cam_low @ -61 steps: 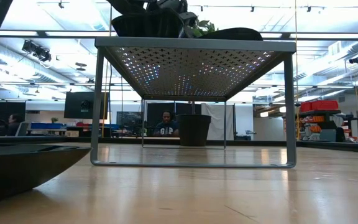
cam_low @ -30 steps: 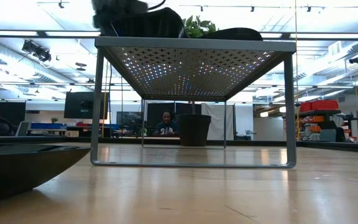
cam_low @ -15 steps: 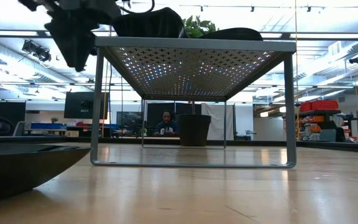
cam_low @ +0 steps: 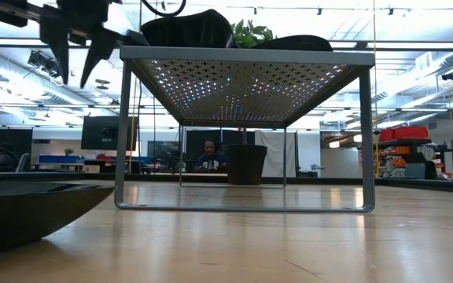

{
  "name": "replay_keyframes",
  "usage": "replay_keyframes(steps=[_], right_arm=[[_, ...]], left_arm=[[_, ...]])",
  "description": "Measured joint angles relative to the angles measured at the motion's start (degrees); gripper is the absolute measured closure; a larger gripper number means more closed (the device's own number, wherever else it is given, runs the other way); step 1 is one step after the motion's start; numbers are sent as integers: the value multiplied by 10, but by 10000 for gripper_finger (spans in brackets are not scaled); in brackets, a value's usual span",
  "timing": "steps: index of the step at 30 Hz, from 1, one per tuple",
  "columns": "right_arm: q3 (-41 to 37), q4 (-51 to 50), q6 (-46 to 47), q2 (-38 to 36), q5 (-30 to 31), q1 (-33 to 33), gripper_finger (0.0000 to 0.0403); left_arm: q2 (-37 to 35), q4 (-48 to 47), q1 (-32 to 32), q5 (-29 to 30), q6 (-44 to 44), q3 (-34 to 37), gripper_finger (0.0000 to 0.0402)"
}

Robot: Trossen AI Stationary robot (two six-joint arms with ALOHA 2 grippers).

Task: Pick & Place Mini shaped plates
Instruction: Stack the black bowl on top of the black bowl on the shelf

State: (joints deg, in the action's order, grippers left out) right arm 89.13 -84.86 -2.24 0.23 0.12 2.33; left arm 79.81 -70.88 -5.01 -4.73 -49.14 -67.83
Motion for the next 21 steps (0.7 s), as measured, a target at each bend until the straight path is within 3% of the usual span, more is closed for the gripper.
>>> replay_keyframes(steps=[6,21], right_arm=[[0,0,0,0,0,0,387],[0,0,0,0,0,0,387]], left_arm=[[1,0,-32,-22,-43,9,317],[1,30,-107,-18,-42,148,317]])
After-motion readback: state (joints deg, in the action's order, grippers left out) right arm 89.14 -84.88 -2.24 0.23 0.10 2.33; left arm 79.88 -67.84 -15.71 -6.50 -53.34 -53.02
